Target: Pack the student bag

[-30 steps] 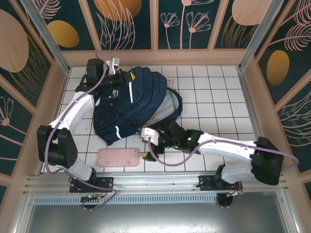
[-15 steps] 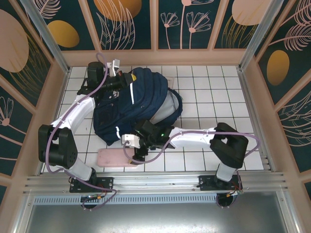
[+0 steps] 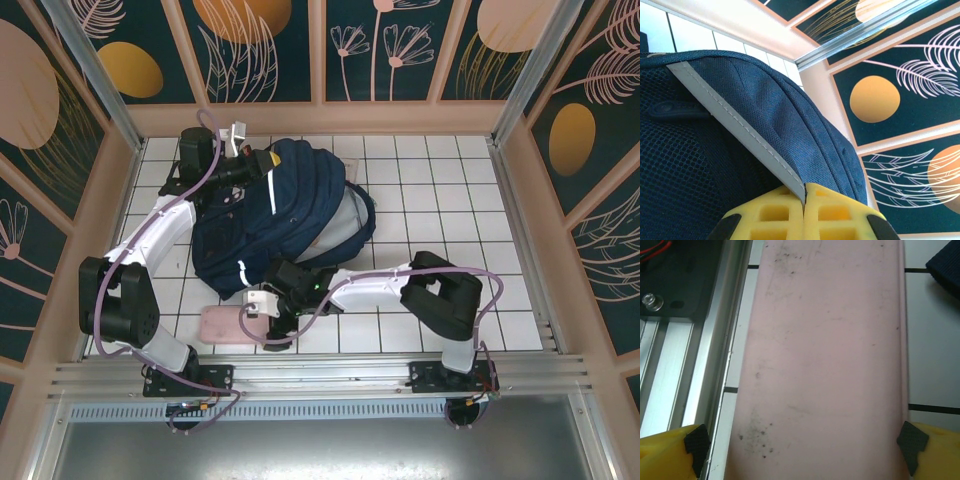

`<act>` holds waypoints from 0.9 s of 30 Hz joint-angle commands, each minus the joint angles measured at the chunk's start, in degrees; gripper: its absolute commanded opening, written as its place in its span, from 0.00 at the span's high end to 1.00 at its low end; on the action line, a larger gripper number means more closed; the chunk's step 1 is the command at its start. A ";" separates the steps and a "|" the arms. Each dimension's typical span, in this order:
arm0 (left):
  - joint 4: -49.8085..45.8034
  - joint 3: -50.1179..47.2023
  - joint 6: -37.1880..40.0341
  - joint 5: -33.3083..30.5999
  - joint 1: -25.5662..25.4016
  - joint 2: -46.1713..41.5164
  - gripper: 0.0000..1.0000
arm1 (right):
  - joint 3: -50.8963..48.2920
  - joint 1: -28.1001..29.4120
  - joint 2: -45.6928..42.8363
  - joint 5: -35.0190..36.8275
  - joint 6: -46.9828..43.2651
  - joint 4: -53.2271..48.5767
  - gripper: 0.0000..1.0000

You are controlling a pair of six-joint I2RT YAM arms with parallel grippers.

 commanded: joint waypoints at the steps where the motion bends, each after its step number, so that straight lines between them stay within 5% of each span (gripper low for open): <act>1: 7.49 0.25 0.03 2.35 0.71 -2.83 1.00 | 1.31 0.77 2.40 0.82 1.02 -0.72 0.01; 18: 8.39 0.25 -0.79 3.00 0.70 -2.13 1.00 | 0.84 1.58 6.23 6.54 2.84 1.25 0.04; 27: 8.80 0.24 -1.07 3.44 0.70 -1.89 1.00 | 0.86 0.37 3.41 3.06 4.00 2.40 0.45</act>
